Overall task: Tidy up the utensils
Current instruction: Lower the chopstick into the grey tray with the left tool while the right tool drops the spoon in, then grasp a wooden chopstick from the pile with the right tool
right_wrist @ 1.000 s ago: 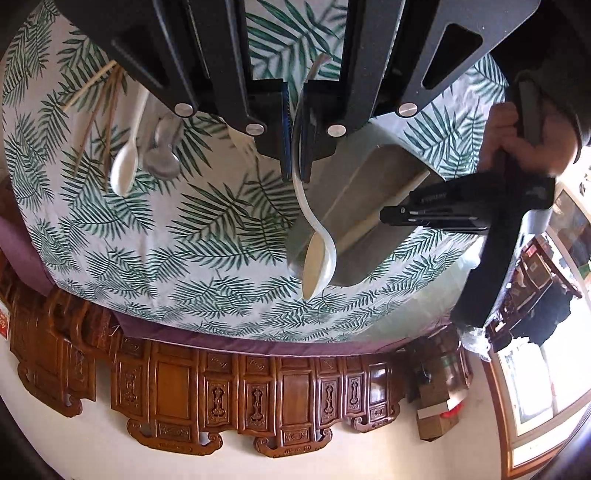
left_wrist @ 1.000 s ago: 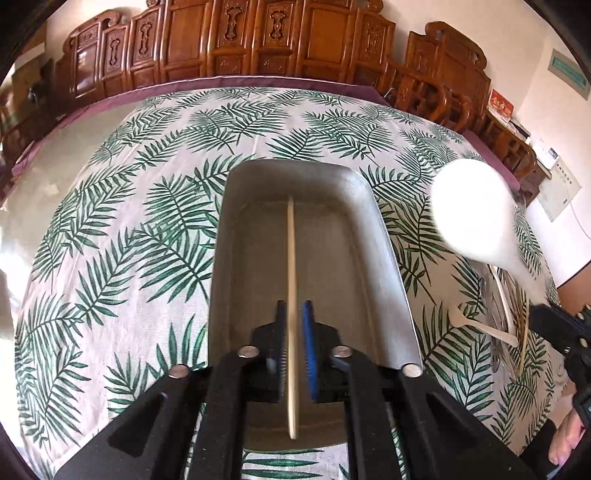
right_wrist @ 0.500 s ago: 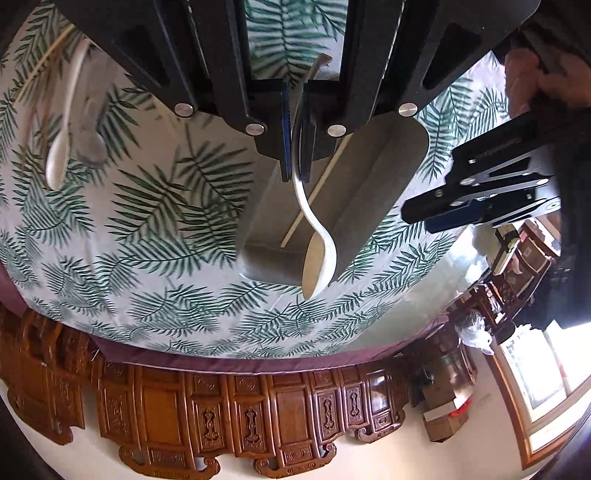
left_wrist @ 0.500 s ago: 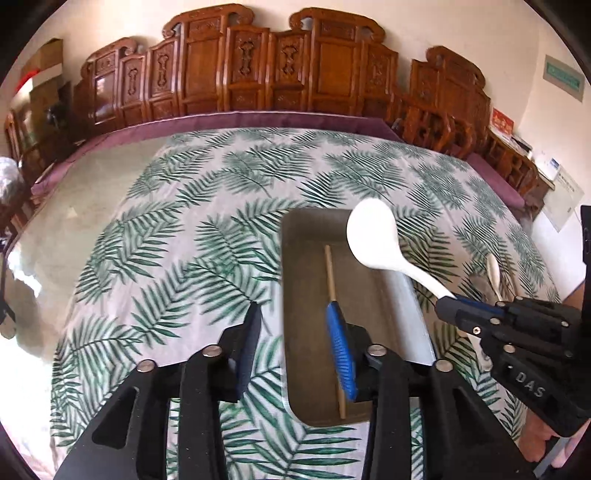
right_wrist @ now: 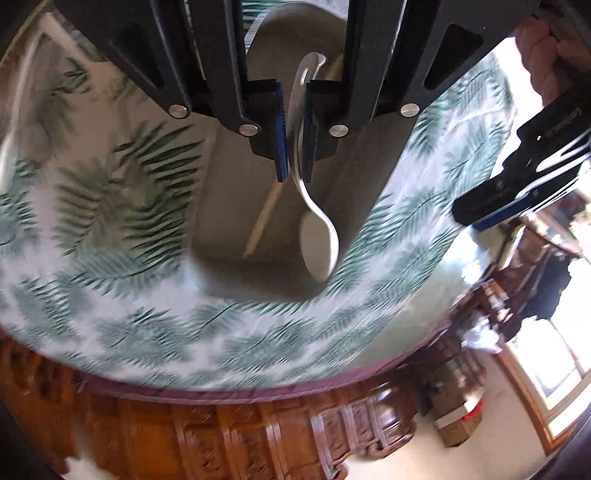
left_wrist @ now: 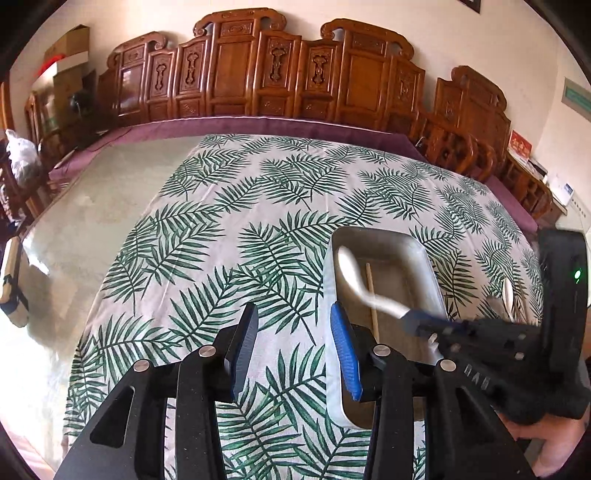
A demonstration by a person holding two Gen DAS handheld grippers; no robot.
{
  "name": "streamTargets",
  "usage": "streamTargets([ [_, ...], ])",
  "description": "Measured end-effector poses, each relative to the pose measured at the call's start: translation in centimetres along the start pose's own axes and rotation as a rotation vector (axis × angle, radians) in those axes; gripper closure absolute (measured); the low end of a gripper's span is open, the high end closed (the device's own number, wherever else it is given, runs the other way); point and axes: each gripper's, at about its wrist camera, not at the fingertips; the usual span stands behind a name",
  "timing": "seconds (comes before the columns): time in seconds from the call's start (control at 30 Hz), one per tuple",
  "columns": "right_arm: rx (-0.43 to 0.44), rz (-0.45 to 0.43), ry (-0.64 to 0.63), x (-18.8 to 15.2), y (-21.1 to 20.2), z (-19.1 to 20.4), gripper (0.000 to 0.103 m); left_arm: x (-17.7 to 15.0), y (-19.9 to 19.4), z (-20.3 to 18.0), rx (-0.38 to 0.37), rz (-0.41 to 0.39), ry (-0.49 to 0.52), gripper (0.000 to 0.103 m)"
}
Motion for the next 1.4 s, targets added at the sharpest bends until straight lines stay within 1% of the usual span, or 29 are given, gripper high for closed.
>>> streamTargets([
  [0.13, 0.021, 0.005, -0.044, -0.9, 0.0, 0.6, 0.091, -0.1, -0.1, -0.3, 0.000, -0.003, 0.010, 0.064],
  [0.2, 0.034, -0.006, -0.053, -1.4, -0.7, 0.5, 0.091, -0.2, -0.2, -0.5, -0.003, -0.005, 0.015, 0.064],
  [0.3, 0.013, -0.048, -0.080, -2.3, -2.9, 0.0, 0.091, -0.3, -0.3, -1.2, -0.013, -0.005, 0.027, 0.063],
  [0.37, -0.007, -0.073, -0.091, -2.9, -4.6, -0.6, 0.091, -0.4, -0.4, -1.9, -0.020, -0.009, 0.039, 0.055],
  [0.4, -0.022, -0.090, -0.096, -3.4, -5.8, -1.1, 0.091, -0.5, -0.5, -2.3, -0.025, -0.012, 0.045, 0.053],
  [0.47, -0.054, -0.116, -0.106, -4.5, -8.1, -2.4, 0.091, -0.6, -0.7, -3.6, -0.031, -0.019, 0.068, 0.046],
  [0.53, -0.088, -0.135, -0.108, -5.5, -9.9, -3.7, 0.091, -0.8, -1.0, -4.8, -0.019, -0.026, 0.099, 0.042],
  [0.57, -0.121, -0.141, -0.108, -6.2, -11.0, -4.7, 0.091, -1.0, -1.1, -5.6, -0.020, -0.029, 0.117, 0.041],
  [0.67, -0.186, -0.150, -0.097, -7.8, -13.2, -7.2, 0.091, -1.3, -1.5, -7.5, -0.048, -0.031, 0.147, 0.041],
  [0.77, -0.247, -0.146, -0.065, -9.6, -15.0, -10.0, 0.089, -1.8, -2.0, -9.1, -0.075, -0.033, 0.169, 0.040],
  [0.83, -0.284, -0.144, -0.033, -10.9, -16.1, -12.3, 0.085, -2.1, -2.1, -10.2, -0.097, -0.030, 0.176, 0.040],
  [0.9, -0.304, -0.148, 0.001, -11.9, -16.7, -13.8, 0.075, -2.5, -2.1, -11.3, -0.119, -0.026, 0.181, 0.040],
  [1.0, -0.347, -0.155, 0.049, -13.3, -17.0, -15.9, 0.069, -3.3, -2.0, -13.3, -0.131, -0.022, 0.205, 0.040],
  [1.03, -0.363, -0.153, 0.062, -13.7, -16.9, -16.5, 0.068, -3.6, -1.9, -14.0, -0.129, -0.020, 0.218, 0.040],
  [1.17, -0.380, -0.130, 0.132, -14.4, -15.6, -18.7, 0.067, -4.5, -1.3, -15.9, -0.132, -0.008, 0.240, 0.039],
  [1.27, -0.374, -0.113, 0.207, -14.8, -14.3, -21.1, 0.067, -5.3, -0.9, -17.2, -0.119, -0.007, 0.264, 0.039],
  [1.37, -0.346, -0.107, 0.254, -14.8, -13.5, -22.2, 0.067, -5.9, -0.6, -18.3, -0.115, -0.012, 0.290, 0.040],
  [1.4, -0.351, -0.103, 0.261, -14.7, -13.1, -22.5, 0.067, -5.9, -0.4, -18.6, -0.118, -0.010, 0.293, 0.039],
])
Point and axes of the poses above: each gripper's, at about its wrist camera, not at the fingertips, and y roughly the way its jaws point, z to its left, x to its top, and after that the axes turned 9 degrees about z, right-handed
